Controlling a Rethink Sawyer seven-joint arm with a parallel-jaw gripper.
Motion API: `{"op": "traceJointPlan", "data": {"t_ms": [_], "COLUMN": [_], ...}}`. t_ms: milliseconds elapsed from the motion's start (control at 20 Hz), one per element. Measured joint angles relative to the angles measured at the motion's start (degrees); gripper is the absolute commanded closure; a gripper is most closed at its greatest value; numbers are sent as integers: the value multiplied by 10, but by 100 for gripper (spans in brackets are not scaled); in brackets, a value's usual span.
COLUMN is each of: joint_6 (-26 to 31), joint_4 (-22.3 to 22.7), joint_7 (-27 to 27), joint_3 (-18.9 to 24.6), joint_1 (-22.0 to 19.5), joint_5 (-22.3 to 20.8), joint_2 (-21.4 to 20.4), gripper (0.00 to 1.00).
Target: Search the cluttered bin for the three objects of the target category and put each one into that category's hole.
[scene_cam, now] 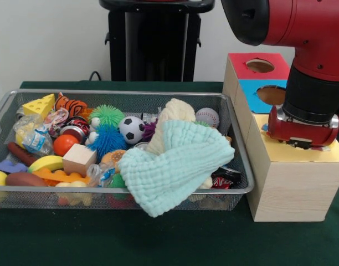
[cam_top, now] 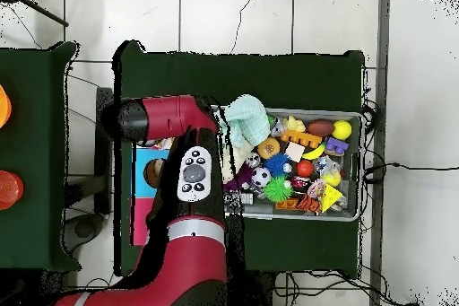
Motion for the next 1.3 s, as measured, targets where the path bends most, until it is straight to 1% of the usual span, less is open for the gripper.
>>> {"op": "traceJointPlan", "data": {"t_ms": [550, 1300], "joint_6": [-16, -16], "joint_4": [13, 29], "joint_7": [0, 0], "joint_3": [0, 1], "joint_1": [0, 0], "joint_5": [-3, -3], "joint_2": [-9, -30], "gripper": [100, 100]}}
